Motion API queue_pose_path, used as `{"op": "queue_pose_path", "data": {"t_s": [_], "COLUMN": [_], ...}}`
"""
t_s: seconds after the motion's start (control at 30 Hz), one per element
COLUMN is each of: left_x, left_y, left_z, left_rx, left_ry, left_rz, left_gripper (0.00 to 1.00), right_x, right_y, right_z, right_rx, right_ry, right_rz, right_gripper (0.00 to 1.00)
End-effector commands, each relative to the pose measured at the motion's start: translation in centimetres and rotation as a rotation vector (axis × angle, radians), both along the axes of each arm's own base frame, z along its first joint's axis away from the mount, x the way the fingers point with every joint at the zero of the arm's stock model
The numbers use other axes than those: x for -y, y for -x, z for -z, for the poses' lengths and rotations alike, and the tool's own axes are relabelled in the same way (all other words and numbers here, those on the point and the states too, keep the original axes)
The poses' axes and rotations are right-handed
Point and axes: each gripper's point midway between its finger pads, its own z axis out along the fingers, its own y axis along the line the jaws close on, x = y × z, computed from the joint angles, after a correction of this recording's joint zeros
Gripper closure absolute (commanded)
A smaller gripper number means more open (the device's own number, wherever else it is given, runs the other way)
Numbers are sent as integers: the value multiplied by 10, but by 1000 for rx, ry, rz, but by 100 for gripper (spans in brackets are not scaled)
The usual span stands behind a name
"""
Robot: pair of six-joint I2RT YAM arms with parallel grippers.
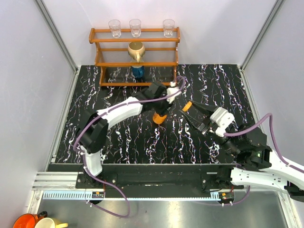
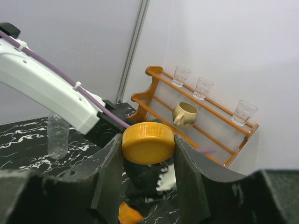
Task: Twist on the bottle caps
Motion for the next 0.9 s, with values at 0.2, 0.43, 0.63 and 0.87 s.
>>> {"op": "queue_pose_path", "data": {"t_s": [0.2, 0.43, 0.63, 0.87], "left_x": [34, 43, 44, 41], "left_y": [68, 87, 90, 94], "left_z": [59, 83, 78, 62], "left_rx": [-132, -200, -201, -164], "left_ry": [-374, -423, -395, -350], "left_rz": [307, 359, 355, 344], "left_gripper": [92, 92, 89, 16], "right_x": [10, 9, 7, 10], "right_y": [3, 4, 4, 5], "right_z": [-11, -10, -8, -8], "right_rx": [-43, -54, -60, -69], "right_ry": [-55, -60, -61, -67], "right_rz": [1, -8, -12, -12], "right_gripper": [57, 57, 57, 57]}}
